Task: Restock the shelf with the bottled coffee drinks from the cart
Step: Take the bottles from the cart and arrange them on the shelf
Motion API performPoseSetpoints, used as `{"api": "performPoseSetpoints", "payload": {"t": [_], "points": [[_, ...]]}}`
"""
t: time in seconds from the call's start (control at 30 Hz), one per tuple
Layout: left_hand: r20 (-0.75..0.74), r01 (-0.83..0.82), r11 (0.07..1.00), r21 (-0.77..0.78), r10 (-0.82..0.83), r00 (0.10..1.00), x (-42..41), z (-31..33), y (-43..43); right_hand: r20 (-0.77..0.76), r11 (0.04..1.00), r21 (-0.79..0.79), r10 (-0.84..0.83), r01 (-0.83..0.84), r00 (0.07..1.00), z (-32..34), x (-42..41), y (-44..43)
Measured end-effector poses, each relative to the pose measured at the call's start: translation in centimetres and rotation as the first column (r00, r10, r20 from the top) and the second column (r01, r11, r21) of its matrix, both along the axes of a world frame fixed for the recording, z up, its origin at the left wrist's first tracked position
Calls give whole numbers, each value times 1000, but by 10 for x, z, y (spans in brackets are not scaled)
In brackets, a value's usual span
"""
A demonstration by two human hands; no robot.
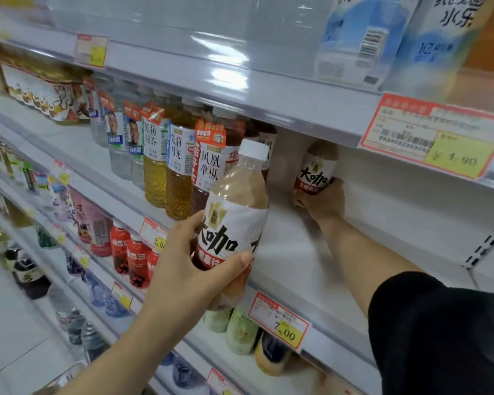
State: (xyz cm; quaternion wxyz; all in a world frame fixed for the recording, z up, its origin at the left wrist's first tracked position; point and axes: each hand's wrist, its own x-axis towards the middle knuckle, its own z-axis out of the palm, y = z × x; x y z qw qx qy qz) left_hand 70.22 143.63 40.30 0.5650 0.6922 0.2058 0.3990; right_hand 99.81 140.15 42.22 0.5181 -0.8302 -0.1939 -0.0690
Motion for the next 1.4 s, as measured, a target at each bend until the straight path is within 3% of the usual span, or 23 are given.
{"api": "performPoseSetpoints", "payload": {"t": [0.17,0.3,0.37,0.47,0.53,0.6,0.7,0.77,0.83,0.93,1.1,1.3,1.4], "points": [[-6,25,1000,-3,-25,1000,5,13,-3,-73,998,-41,49,-52,996,8,-4,-5],[-7,94,995,-13,-94,996,11,30,-12,-164,936,-58,334,-347,928,42,-54,-50],[-23,123,992,-16,-123,992,16,36,-19,-297,871,41,478,-489,827,53,-88,-81],[-43,138,990,-14,-138,989,25,39,-32,-518,720,326,678,-613,521,55,-130,-119],[-46,155,988,20,-154,987,34,40,-39,-524,668,382,725,-638,446,52,-149,-130],[-78,152,985,78,-146,986,44,41,-46,-503,689,432,720,-583,478,51,-157,-132],[-154,114,954,276,-73,985,56,46,-54,-451,755,446,654,-481,608,50,-158,-130],[-182,177,923,342,-120,976,61,50,-52,-398,791,435,598,-431,696,51,-154,-130],[-257,271,873,405,-176,950,64,49,-41,-330,843,363,514,-396,792,50,-143,-131],[-411,316,766,560,-74,908,64,37,-15,-205,920,214,372,-330,905,45,-114,-131],[-515,335,735,590,23,857,64,15,6,-170,946,153,309,-284,936,39,-58,-120],[-475,301,699,649,64,878,66,9,11,-105,952,119,293,-281,950,32,-20,-104],[-430,260,695,670,79,899,66,6,10,-17,977,-87,192,-193,981,12,-14,-100]]}}
